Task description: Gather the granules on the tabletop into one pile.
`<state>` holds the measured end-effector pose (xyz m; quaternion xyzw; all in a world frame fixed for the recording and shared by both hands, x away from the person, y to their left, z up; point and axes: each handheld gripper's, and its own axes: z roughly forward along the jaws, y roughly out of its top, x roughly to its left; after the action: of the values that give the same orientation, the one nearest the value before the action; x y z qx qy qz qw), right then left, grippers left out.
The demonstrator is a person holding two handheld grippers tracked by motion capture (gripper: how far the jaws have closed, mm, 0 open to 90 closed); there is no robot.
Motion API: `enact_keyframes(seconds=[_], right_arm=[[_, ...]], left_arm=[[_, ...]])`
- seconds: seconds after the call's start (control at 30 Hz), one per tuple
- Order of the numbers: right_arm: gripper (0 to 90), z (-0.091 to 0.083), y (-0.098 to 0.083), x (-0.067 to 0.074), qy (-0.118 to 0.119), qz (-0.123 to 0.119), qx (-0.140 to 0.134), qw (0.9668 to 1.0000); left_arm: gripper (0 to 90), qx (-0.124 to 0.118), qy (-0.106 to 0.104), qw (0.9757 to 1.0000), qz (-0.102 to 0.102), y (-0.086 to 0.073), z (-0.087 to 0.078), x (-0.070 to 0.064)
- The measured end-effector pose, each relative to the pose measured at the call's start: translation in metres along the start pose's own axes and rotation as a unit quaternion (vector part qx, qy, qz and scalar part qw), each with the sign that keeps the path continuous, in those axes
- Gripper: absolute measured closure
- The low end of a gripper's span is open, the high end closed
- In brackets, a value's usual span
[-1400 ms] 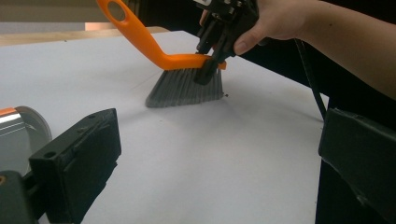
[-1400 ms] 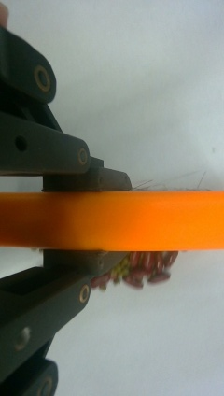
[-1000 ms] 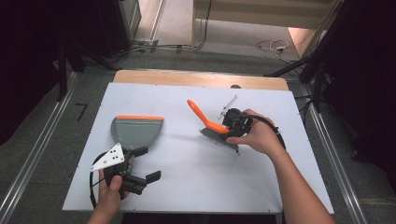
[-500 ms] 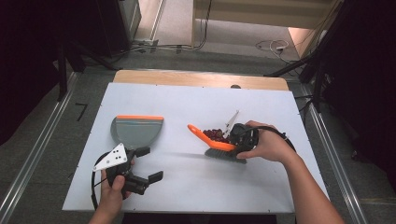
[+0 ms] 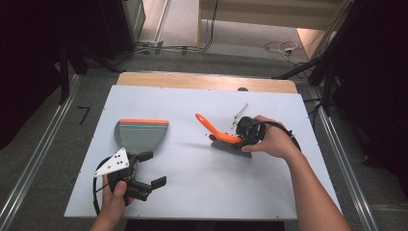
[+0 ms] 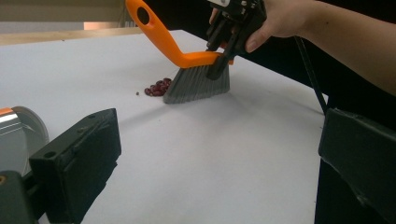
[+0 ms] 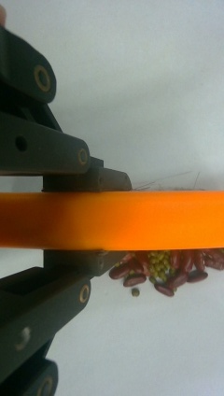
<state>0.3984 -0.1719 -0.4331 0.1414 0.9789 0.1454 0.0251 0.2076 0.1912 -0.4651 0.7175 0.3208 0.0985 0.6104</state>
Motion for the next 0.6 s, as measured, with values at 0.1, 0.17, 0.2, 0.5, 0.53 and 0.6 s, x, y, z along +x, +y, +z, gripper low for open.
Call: enact_keyframes(seconds=[0.1,0.17,0.2,0.5,0.53,0.6], right_arm=[[68.3,-0.002,0.0,0.002,-0.007,0.001,-0.001,1.0],[68.3,-0.006,-0.001,0.004,-0.006,0.0,-0.013,0.9999],[68.4,-0.009,-0.002,0.005,-0.008,0.002,-0.019,0.9998],[68.3,-0.038,-0.02,0.0,-0.058,0.09,-0.072,0.9916],[68.3,-0.041,-0.024,-0.001,-0.063,0.116,-0.08,0.9879],[68.3,-0.046,-0.032,-0.003,-0.082,0.175,-0.092,0.9768]], left_arm=[[0.2,0.001,0.001,1.0,0.002,0.0,0.0,0.0],[0.2,0.001,0.0,1.0,0.002,0.0,0.001,0.0],[0.2,0.001,0.001,1.0,0.001,0.0,0.001,0.0],[0.2,0.0,0.001,1.0,0.0,0.0,0.001,0.0],[0.2,0.0,0.002,1.0,0.001,0.0,0.001,0.0],[0.2,0.0,0.003,1.0,0.0,0.0,0.0,0.0]])
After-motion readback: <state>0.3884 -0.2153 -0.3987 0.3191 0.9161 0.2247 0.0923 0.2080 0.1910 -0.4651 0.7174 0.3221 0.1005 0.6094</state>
